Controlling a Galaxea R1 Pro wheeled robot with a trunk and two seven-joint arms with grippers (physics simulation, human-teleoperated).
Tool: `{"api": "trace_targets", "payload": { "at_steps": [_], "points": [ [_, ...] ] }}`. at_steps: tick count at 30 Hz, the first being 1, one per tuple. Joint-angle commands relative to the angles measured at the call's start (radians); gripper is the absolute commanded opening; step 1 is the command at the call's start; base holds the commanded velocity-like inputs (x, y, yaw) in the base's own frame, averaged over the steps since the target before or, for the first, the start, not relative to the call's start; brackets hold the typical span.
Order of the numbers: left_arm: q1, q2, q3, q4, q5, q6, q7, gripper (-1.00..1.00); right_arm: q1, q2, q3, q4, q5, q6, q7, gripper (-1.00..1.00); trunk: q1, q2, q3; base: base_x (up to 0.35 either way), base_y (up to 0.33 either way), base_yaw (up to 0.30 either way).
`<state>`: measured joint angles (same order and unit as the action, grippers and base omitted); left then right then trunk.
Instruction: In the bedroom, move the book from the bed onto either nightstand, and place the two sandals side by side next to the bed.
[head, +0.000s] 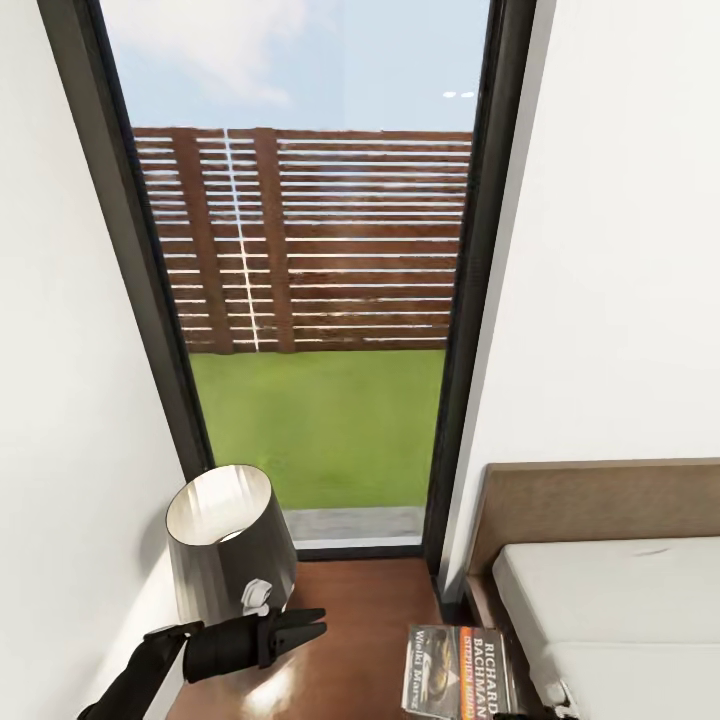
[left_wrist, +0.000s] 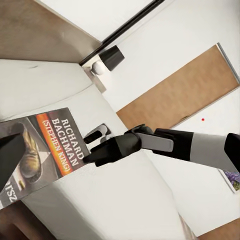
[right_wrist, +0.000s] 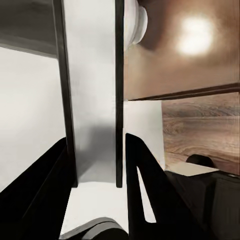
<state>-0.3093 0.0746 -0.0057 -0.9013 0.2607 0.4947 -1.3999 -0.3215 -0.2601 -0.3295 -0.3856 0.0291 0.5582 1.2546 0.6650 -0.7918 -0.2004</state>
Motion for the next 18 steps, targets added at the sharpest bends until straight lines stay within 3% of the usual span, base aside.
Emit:
{"api": "trace_targets", "payload": {
  "at_steps": [1, 2, 6, 10, 14, 18],
  "points": [
    [-0.001, 0.000, 0.000, 0.000, 0.003, 0.011, -0.003, 1.00, -0.001, 0.010, -0.006, -0.006, 0.007, 0.025, 0.003, -1.00, 0.000, -0.001, -0.002, 0.000, 0.000, 0.000],
    [-0.001, 0.000, -0.002, -0.001, 0.003, 0.010, -0.005, 1.00, -0.003, 0.034, -0.006, -0.018, 0.007, 0.081, 0.003, -1.00, 0.000, -0.001, -0.002, 0.000, 0.000, 0.000],
    [-0.001, -0.003, -0.004, -0.001, 0.003, 0.010, -0.005, 1.00, -0.008, 0.061, -0.005, -0.027, 0.008, 0.186, 0.000, -1.00, 0.000, -0.001, -0.002, 0.000, 0.000, 0.000],
    [-0.001, -0.006, -0.003, -0.001, 0.003, 0.010, -0.005, 1.00, -0.012, 0.101, -0.005, -0.030, 0.007, 0.217, -0.002, -1.00, 0.000, -0.001, -0.002, 0.000, 0.000, 0.000],
    [-0.001, -0.008, -0.003, -0.001, 0.003, 0.010, -0.006, 1.00, -0.017, 0.116, -0.005, -0.048, 0.005, 0.233, -0.003, -1.00, 0.000, -0.001, -0.002, 0.000, 0.000, 0.000],
    [-0.001, -0.009, -0.003, -0.001, 0.003, 0.010, -0.006, 1.00, -0.084, 0.158, -0.005, -0.072, 0.005, 0.261, -0.004, -1.00, 0.000, -0.001, -0.002, 0.000, 0.000, 0.000]
  ]
}}
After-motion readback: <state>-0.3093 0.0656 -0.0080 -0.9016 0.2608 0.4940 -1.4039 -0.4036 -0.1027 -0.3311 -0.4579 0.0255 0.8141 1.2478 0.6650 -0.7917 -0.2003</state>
